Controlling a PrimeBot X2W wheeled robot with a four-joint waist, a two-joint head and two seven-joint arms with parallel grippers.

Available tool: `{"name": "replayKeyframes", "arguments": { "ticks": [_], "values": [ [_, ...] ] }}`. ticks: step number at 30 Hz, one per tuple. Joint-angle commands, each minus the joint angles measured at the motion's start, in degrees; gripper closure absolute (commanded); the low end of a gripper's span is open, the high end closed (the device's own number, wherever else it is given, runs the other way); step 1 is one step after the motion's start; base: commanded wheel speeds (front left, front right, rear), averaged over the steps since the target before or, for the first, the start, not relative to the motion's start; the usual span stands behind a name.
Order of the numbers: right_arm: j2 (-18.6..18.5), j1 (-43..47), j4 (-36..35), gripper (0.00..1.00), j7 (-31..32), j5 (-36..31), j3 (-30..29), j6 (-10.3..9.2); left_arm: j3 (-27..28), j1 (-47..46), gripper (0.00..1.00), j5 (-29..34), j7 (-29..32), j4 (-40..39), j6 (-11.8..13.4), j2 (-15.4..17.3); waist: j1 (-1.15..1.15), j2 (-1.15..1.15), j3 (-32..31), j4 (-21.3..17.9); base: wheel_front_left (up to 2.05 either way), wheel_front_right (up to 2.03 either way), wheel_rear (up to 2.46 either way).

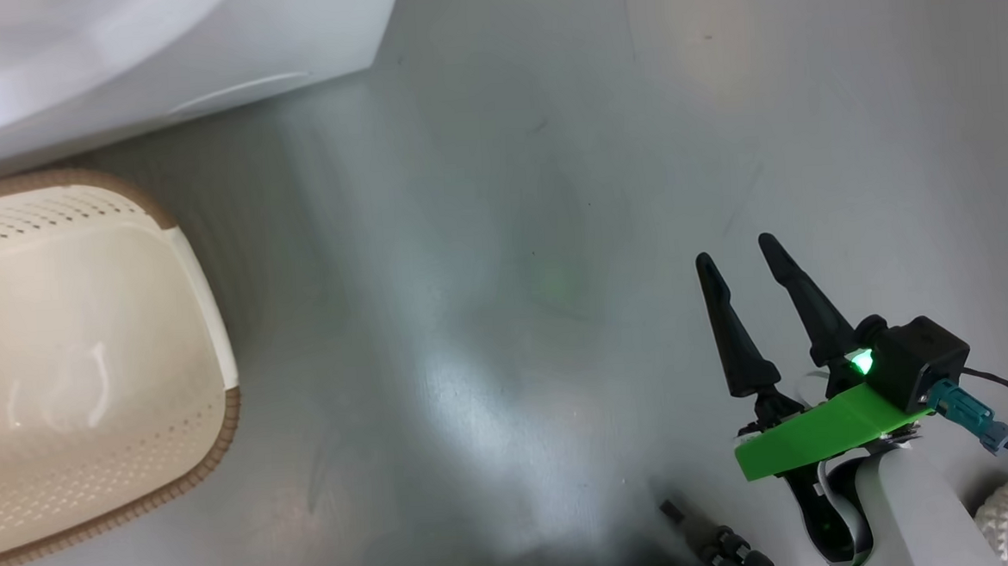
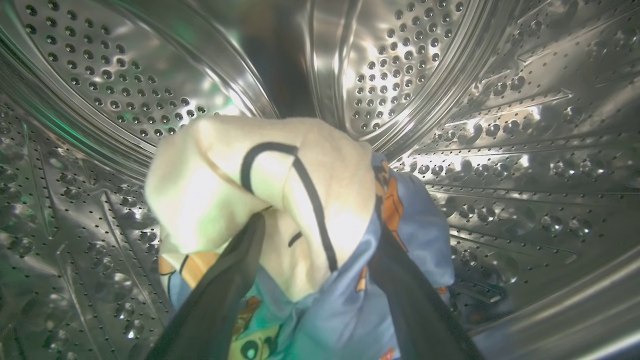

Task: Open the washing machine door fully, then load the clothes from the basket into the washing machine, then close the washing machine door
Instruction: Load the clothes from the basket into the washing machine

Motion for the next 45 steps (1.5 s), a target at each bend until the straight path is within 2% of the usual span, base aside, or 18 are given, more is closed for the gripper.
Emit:
{"name": "replayKeyframes", "arguments": {
  "ticks": [1,11,27,32,45],
  "values": [
    [-0.3,0.9,-0.8,0.00,-0.3,0.3,0.9,0.09,0.3,-0.6,0.00,-0.4,-0.4,-1.0,0.0,2.6,0.00,0.00,-0.4,0.3,0.00,0.00,0.00],
    [-0.3,0.8,0.3,0.00,-0.3,-0.3,0.2,0.09,0.5,2.5,0.00,-1.6,-0.8,0.0,0.5,0.0,0.00,0.00,-4.7,2.0,0.00,0.00,0.00],
    [-0.3,2.6,2.1,0.00,-0.3,-2.6,-1.4,0.09,4.0,16.2,0.00,-3.7,-0.8,-8.9,0.8,-3.9,0.00,0.00,-15.6,6.6,0.00,0.00,0.00],
    [-0.3,3.8,2.7,0.00,-0.3,-2.9,-1.8,0.09,5.3,22.6,0.00,-3.8,-0.8,-13.1,0.9,-5.3,0.00,0.00,-19.4,8.0,0.00,0.00,0.00],
    [-0.3,6.7,2.2,0.00,-0.3,-4.2,-3.2,0.09,9.5,43.3,0.00,-2.0,-0.8,-32.8,1.1,-8.7,0.00,0.00,-26.4,10.6,0.00,0.00,0.00]
  ]
}}
